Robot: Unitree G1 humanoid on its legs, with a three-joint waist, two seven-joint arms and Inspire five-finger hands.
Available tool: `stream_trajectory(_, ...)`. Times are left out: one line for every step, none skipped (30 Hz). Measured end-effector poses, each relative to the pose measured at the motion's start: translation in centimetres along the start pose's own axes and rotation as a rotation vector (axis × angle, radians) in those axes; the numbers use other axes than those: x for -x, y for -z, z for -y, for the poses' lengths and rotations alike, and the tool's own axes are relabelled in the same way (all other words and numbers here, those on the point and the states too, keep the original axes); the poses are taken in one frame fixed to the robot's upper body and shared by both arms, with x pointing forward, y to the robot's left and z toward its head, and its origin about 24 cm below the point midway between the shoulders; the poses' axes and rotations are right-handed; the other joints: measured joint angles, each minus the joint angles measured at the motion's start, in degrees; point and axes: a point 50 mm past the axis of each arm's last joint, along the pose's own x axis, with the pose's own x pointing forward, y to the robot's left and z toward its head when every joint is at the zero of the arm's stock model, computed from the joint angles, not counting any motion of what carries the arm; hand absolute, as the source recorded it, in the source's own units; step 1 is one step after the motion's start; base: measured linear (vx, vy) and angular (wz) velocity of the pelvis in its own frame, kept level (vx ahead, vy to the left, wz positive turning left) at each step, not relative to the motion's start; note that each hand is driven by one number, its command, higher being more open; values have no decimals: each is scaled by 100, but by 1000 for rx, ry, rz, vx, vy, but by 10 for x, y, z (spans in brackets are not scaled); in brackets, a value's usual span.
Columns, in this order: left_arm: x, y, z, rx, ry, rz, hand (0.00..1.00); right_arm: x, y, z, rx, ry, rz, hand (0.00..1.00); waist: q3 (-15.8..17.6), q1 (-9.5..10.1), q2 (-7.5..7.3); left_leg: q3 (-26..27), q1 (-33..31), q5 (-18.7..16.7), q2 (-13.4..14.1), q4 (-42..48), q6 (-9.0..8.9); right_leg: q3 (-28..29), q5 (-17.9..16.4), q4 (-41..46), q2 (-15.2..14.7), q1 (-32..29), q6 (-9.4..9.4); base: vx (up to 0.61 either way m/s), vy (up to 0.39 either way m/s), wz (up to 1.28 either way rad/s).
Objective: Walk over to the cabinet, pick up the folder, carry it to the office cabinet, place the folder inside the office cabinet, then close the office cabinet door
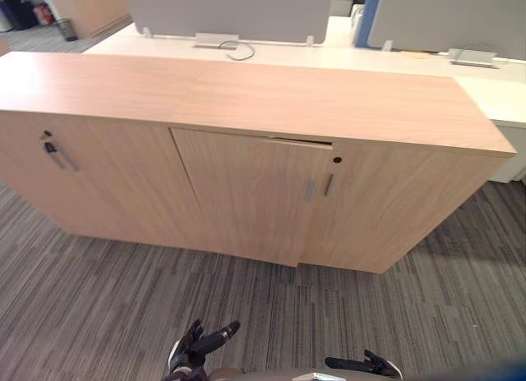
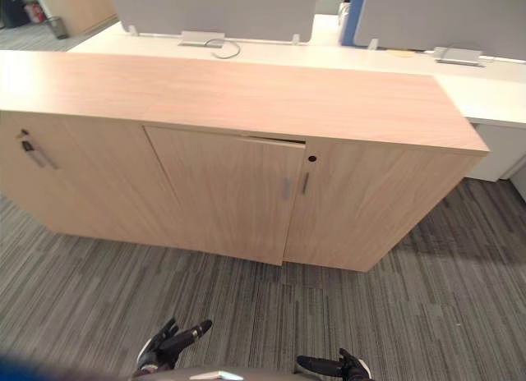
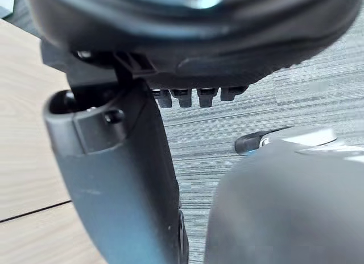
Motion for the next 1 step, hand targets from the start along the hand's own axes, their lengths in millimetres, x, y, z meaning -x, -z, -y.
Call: stream_trajectory(0, 4, -1, -2, -9, -18, 100, 1, 2, 0, -19, 2, -3, 100, -65, -25, -25, 104, 136, 67, -37, -212, 5, 42, 21, -62, -35, 10, 8, 32, 29, -30)
